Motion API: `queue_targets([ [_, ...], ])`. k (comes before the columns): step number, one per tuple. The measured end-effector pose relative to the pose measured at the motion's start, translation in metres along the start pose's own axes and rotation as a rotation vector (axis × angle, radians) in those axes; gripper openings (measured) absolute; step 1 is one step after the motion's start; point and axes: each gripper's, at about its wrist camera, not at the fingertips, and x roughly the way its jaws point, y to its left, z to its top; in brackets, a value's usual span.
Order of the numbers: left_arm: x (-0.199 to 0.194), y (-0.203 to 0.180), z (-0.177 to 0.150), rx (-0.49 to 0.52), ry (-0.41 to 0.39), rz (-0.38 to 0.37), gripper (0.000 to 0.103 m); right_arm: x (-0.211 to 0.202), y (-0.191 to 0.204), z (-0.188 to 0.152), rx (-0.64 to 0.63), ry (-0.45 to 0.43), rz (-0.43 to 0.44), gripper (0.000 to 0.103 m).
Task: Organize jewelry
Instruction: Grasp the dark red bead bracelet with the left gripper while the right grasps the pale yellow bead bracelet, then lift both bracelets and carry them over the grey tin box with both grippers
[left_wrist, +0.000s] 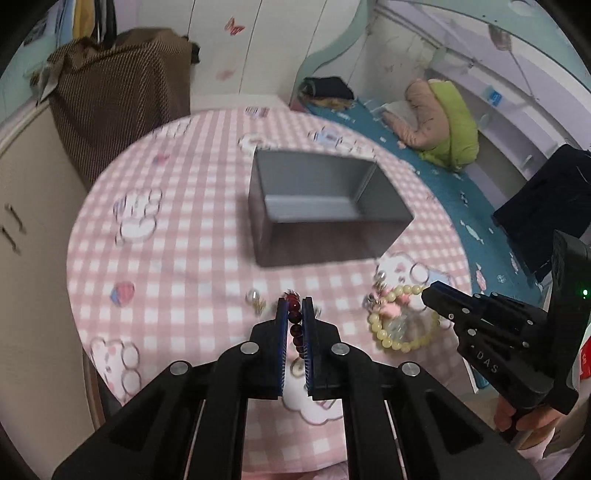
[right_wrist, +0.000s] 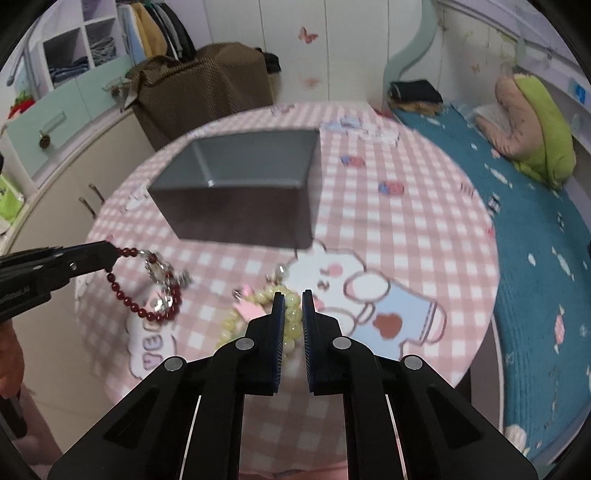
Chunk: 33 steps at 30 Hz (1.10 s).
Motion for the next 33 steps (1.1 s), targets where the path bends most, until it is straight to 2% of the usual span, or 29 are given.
queue_targets([
  [7, -0.025, -0.008, 0.022, 0.05, -0.081, -0.014, 0.006, -0.025, 0.004, 0.02, -0.029, -0.087, -0.015, 0.01],
  [13, -0.047, -0.006, 0.033, 0.043, -0.151, -0.013, 0.006, -0.038, -0.001, 0.03, -0.028, -0.136, -0.02, 0.01],
  [26, -0.027, 0.0, 0.038, 0.012, -0.112, -0.01, 0.006, -0.038, 0.005, 0.047, -0.042, -0.159, -0.005, 0.01],
  [33, -0.026, -0.002, 0.054, 0.012, -0.128, -0.017, 0.006, -0.043, 0.011, 0.067, -0.058, -0.195, -0.002, 0.01],
])
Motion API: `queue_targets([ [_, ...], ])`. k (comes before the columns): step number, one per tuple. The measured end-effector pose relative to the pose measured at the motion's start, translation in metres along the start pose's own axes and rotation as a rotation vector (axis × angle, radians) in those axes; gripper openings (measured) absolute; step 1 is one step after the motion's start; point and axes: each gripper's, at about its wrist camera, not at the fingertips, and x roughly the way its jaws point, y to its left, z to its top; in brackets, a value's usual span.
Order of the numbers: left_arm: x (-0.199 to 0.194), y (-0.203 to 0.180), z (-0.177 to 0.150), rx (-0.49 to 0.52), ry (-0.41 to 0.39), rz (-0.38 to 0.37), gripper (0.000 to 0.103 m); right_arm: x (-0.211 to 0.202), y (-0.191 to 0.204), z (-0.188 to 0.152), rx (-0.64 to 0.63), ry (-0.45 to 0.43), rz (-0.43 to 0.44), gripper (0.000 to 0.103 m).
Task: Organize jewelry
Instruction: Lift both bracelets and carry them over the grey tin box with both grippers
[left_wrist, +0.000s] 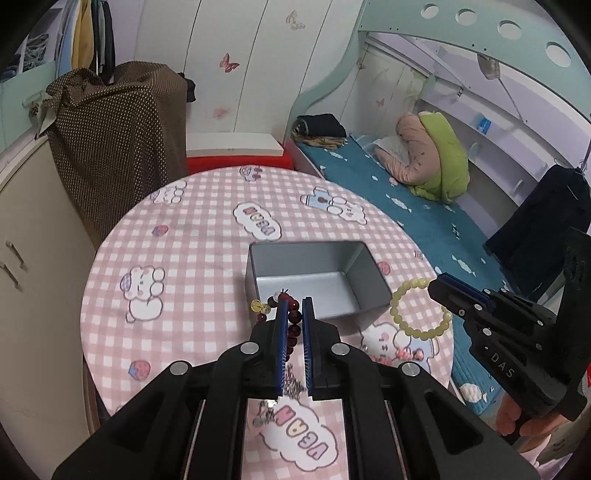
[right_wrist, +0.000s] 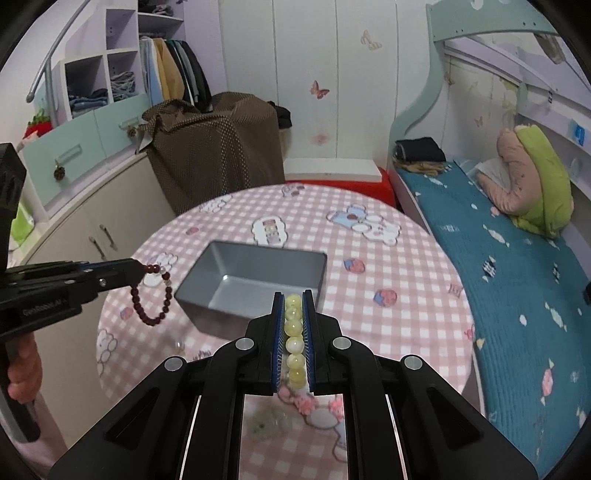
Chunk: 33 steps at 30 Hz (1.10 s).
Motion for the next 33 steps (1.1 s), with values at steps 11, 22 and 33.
queue_targets([
  [11, 0.007, -0.012, 0.035, 0.019, -0.025, -0.02, 0.006, 0.005, 0.009, 0.034, -0.023, -0.047, 0.023, 0.01],
  [22, 0.05, -0.014, 0.05, -0.03, 0.051, -0.058, 0.006, 0.063, 0.002, 0.039, 0.031, 0.087, 0.108, 0.01],
  [33, 0.105, -0.001, 0.04, -0.065, 0.182, -0.036, 0.006, 0.107, 0.0, 0.03, 0.037, 0.195, 0.11, 0.011],
])
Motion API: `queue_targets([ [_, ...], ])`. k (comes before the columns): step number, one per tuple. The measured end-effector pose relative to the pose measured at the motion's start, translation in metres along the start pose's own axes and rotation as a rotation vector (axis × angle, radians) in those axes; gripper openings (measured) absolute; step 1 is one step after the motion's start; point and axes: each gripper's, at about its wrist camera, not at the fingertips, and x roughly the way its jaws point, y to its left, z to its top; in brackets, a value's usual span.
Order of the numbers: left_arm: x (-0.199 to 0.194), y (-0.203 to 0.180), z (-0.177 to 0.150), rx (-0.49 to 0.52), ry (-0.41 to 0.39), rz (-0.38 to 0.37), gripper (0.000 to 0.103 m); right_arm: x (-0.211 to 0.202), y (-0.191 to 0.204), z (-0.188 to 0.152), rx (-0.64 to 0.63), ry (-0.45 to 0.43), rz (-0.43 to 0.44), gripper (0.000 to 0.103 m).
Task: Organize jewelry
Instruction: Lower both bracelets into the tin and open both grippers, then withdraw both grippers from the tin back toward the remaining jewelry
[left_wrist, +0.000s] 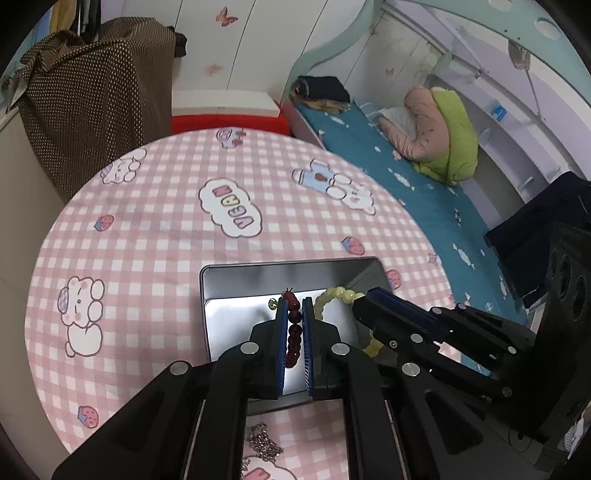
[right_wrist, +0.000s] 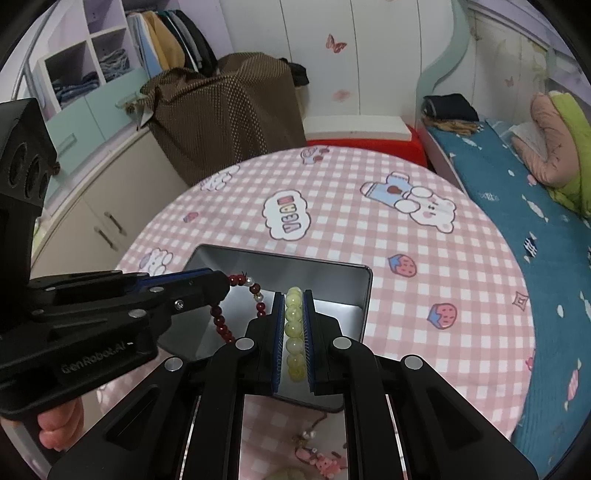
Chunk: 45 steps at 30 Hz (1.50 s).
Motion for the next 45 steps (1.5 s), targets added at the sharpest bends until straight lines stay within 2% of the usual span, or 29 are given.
queue_targets([
  [4, 0.008, 0.003, -0.003, 0.003, 0.023, 0.035, 0.006, 0.001, -0.001, 0.0, -0.001, 0.004, -0.01, 0.013],
  [8, 0.004, 0.004, -0.004, 0.008, 0.012, 0.086, 0.008, -0.006, 0.002, 0.001, -0.02, -0.009, -0.039, 0.013],
  [9, 0.002, 0.005, -0.004, 0.011, 0.009, 0.089, 0.014, -0.01, 0.003, 0.0, -0.029, -0.018, -0.05, 0.015],
  [10, -0.002, 0.005, -0.004, 0.012, 0.002, 0.093, 0.029, -0.013, 0.003, 0.001, -0.033, -0.024, -0.056, 0.019],
  [11, -0.006, 0.005, -0.005, 0.012, -0.01, 0.103, 0.036, -0.017, 0.003, 0.001, -0.033, -0.033, -0.07, 0.034],
  [12, -0.011, 0.005, -0.005, 0.014, -0.028, 0.122, 0.041, -0.022, 0.002, 0.001, -0.026, -0.043, -0.091, 0.055],
  [14, -0.018, 0.005, -0.005, 0.021, -0.045, 0.155, 0.043, -0.034, -0.001, 0.001, -0.014, -0.095, -0.136, 0.069],
  [18, -0.026, 0.008, -0.008, 0.015, -0.057, 0.178, 0.045, -0.048, -0.005, 0.002, -0.005, -0.131, -0.152, 0.07],
  [35, -0.036, 0.009, -0.025, 0.004, -0.057, 0.2, 0.045, -0.066, -0.008, -0.012, 0.019, -0.131, -0.158, 0.07],
  [45, -0.048, 0.009, -0.044, 0.0, -0.063, 0.212, 0.045, -0.082, -0.007, -0.031, 0.026, -0.14, -0.171, 0.07],
])
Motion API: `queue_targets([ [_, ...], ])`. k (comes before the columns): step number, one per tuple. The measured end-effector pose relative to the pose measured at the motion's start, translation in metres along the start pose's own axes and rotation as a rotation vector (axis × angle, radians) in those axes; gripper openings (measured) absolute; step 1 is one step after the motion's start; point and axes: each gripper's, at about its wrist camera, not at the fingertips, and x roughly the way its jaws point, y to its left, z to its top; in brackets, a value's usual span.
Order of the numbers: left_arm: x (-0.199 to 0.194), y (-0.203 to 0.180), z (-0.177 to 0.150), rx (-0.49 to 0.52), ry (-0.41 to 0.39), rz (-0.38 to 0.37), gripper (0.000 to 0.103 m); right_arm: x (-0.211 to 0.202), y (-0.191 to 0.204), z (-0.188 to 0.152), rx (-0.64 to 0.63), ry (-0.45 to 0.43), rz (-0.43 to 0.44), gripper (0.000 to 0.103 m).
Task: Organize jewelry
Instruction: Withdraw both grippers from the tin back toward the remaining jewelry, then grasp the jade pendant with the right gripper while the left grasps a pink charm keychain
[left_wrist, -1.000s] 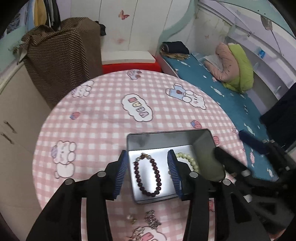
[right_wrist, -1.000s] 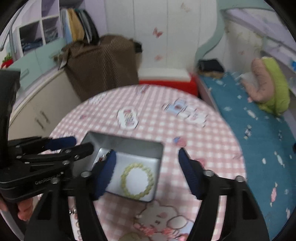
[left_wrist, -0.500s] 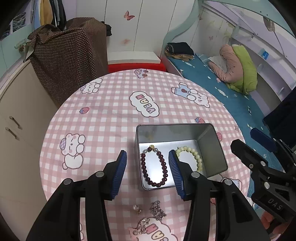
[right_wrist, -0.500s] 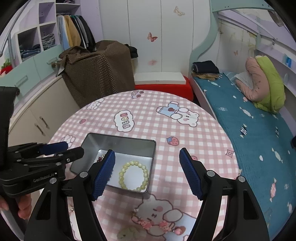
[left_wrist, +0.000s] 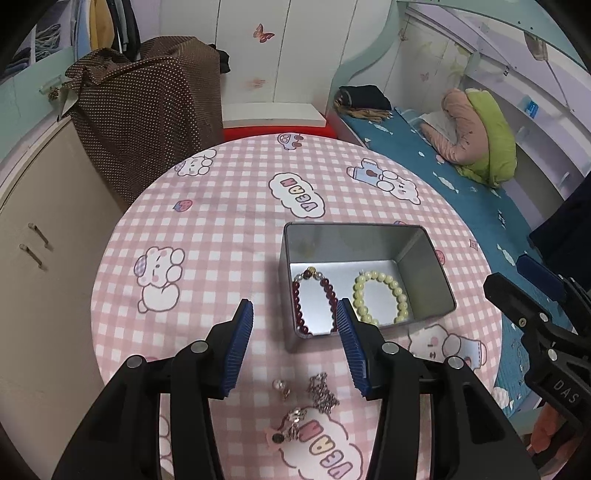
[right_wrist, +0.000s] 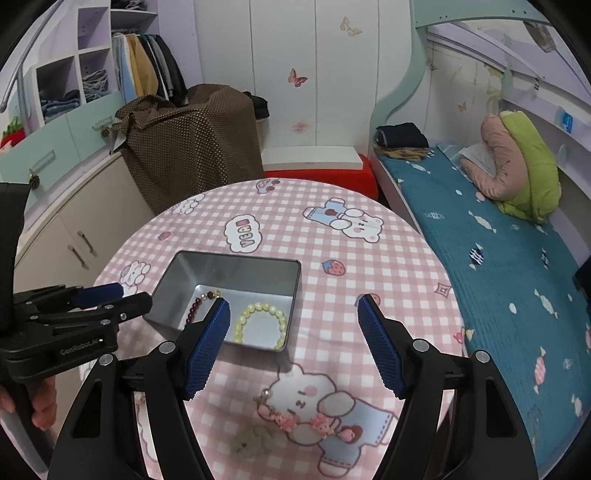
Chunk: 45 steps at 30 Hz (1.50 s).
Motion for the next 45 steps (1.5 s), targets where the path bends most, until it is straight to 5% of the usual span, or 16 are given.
queue_targets([
  [4, -0.005, 0.002, -0.012, 0.009, -0.001, 0.006, 0.053, -0.007, 0.001, -0.009, -0.008, -0.001, 0.007, 0.07],
  [21, 0.015, 0.02, -0.07, -0.011, 0.129, -0.007, 0.054, -0.001, 0.002, -0.069, 0.017, 0.111, 0.026, 0.07],
  [29, 0.021, 0.026, -0.094, 0.012, 0.168, -0.021, 0.062, 0.011, 0.009, -0.093, 0.02, 0.173, 0.045, 0.07],
  [37, 0.017, 0.021, -0.104, 0.062, 0.139, -0.025, 0.064, 0.021, 0.014, -0.108, 0.038, 0.225, 0.068, 0.07],
  [42, 0.018, 0.014, -0.107, 0.119, 0.118, -0.021, 0.06, 0.026, 0.014, -0.113, 0.045, 0.244, 0.065, 0.07],
  [45, 0.018, 0.013, -0.105, 0.135, 0.111, -0.025, 0.045, 0.029, 0.015, -0.115, 0.045, 0.251, 0.063, 0.07],
])
